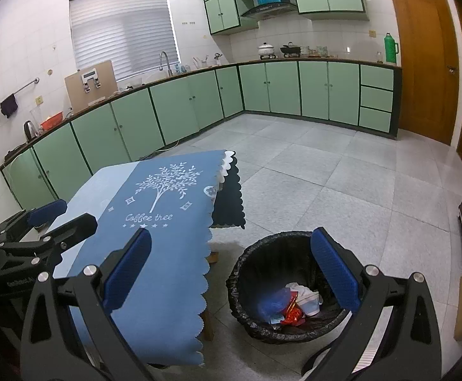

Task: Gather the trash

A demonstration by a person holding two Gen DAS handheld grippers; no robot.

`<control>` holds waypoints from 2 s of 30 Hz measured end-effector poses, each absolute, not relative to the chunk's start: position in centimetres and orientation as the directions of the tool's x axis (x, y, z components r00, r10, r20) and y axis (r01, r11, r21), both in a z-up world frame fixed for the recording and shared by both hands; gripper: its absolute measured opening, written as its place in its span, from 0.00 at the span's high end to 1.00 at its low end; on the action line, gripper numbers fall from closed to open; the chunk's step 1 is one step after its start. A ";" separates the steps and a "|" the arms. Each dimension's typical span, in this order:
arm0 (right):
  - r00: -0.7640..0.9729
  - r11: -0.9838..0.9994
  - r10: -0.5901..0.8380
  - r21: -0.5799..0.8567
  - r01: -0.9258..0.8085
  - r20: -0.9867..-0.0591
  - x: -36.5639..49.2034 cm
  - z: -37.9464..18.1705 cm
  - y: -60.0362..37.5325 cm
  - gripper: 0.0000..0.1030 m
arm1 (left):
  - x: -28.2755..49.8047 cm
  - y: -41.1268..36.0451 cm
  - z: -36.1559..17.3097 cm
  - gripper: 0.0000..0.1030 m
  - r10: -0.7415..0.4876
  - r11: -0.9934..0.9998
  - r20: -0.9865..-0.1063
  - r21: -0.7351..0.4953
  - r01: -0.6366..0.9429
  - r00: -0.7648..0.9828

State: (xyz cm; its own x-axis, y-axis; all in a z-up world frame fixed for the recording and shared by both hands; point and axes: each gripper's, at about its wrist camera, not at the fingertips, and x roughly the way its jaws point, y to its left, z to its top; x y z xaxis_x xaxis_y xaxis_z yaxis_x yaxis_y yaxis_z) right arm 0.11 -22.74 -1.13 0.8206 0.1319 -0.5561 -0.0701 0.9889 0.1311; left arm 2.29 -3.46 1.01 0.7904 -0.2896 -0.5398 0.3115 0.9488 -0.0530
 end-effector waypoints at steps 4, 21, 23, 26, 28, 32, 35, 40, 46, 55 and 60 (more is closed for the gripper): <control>0.822 0.989 0.134 0.129 -0.074 -0.553 0.1 -1.1 -22.6 0.05 | 2.1 -3.4 1.1 0.09 -0.288 0.949 -0.536 -0.051 0.310 0.794; 0.822 0.989 0.138 0.123 -0.083 -0.552 0.2 -1.1 -22.1 0.05 | 2.2 -3.1 1.1 0.09 -0.286 0.950 -0.534 -0.051 0.307 0.796; 0.822 0.989 0.138 0.122 -0.084 -0.552 0.2 -1.1 -22.0 0.05 | 2.2 -3.1 1.1 0.09 -0.285 0.951 -0.532 -0.050 0.306 0.797; 0.822 0.989 0.138 0.123 -0.084 -0.552 0.3 -1.1 -21.9 0.05 | 2.1 -3.0 1.1 0.09 -0.284 0.951 -0.533 -0.050 0.305 0.797; 0.822 0.989 0.138 0.122 -0.084 -0.553 0.2 -1.1 -21.9 0.05 | 2.1 -3.0 1.1 0.09 -0.284 0.951 -0.532 -0.050 0.305 0.798; 0.822 0.989 0.137 0.122 -0.083 -0.552 0.2 -1.2 -21.9 0.05 | 2.2 -3.0 1.1 0.09 -0.284 0.951 -0.532 -0.049 0.305 0.798; 0.822 0.989 0.137 0.122 -0.083 -0.552 0.2 -1.2 -21.8 0.05 | 2.2 -3.0 1.1 0.09 -0.284 0.951 -0.532 -0.049 0.305 0.798; 0.822 0.989 0.138 0.122 -0.084 -0.552 0.2 -1.2 -21.8 0.05 | 2.2 -2.9 1.1 0.09 -0.283 0.951 -0.533 -0.049 0.305 0.798; 0.823 0.989 0.139 0.122 -0.085 -0.551 0.2 -1.2 -21.8 0.05 | 2.2 -2.9 1.1 0.09 -0.284 0.951 -0.532 -0.049 0.306 0.798; 0.822 0.989 0.138 0.121 -0.085 -0.552 0.2 -1.2 -21.8 0.05 | 2.2 -2.8 1.1 0.09 -0.282 0.951 -0.533 -0.048 0.305 0.798; 0.821 0.989 0.139 0.122 -0.086 -0.553 0.2 -1.3 -21.6 0.05 | 2.2 -2.8 1.1 0.09 -0.282 0.952 -0.535 -0.049 0.304 0.797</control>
